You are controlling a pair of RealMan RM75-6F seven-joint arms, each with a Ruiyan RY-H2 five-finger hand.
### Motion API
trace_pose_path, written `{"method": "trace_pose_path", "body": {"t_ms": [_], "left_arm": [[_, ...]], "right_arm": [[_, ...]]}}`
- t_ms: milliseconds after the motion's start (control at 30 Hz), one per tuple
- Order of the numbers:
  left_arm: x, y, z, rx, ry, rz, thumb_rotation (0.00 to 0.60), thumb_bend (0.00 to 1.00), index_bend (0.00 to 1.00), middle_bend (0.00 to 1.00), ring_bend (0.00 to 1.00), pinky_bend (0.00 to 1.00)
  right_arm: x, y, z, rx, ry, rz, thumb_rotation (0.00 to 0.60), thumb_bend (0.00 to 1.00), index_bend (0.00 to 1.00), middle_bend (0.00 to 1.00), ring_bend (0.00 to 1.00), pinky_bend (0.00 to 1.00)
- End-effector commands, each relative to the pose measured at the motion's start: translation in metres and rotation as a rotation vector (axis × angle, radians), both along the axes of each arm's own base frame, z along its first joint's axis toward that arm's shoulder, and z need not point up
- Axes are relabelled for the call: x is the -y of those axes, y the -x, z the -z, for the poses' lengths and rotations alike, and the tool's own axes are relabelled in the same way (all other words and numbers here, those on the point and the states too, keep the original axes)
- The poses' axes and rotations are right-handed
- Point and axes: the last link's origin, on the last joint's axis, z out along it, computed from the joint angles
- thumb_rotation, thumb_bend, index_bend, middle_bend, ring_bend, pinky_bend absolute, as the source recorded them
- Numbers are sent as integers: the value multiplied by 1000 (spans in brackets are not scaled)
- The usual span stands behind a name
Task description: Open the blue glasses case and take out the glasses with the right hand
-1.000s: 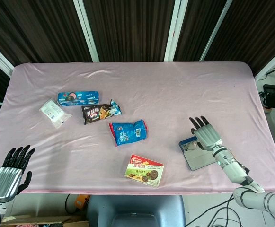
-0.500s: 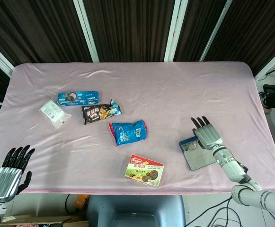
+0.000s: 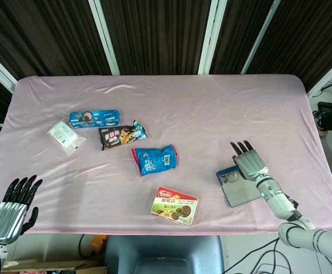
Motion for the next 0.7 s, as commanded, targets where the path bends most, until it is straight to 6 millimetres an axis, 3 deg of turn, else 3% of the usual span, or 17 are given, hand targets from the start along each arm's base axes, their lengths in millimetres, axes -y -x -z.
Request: {"method": "trace_pose_path", "body": {"t_ms": [33,367,700], "left_arm": [[0,0,0,0,0,0,600,533,0,0,0,0],[0,0,-1,4,-2,1,600,533,0,0,0,0],[0,0,-3,10,-5,2,600,535,0,0,0,0]], "right_arm": [[0,0,0,-1,-1,-1,600,563,588,0,0,0],[2,-8,-1,37,24,-18,600,564,632,0,0,0],[-5,-23,2,45,155,-169,600,564,629,0,0,0]]}}
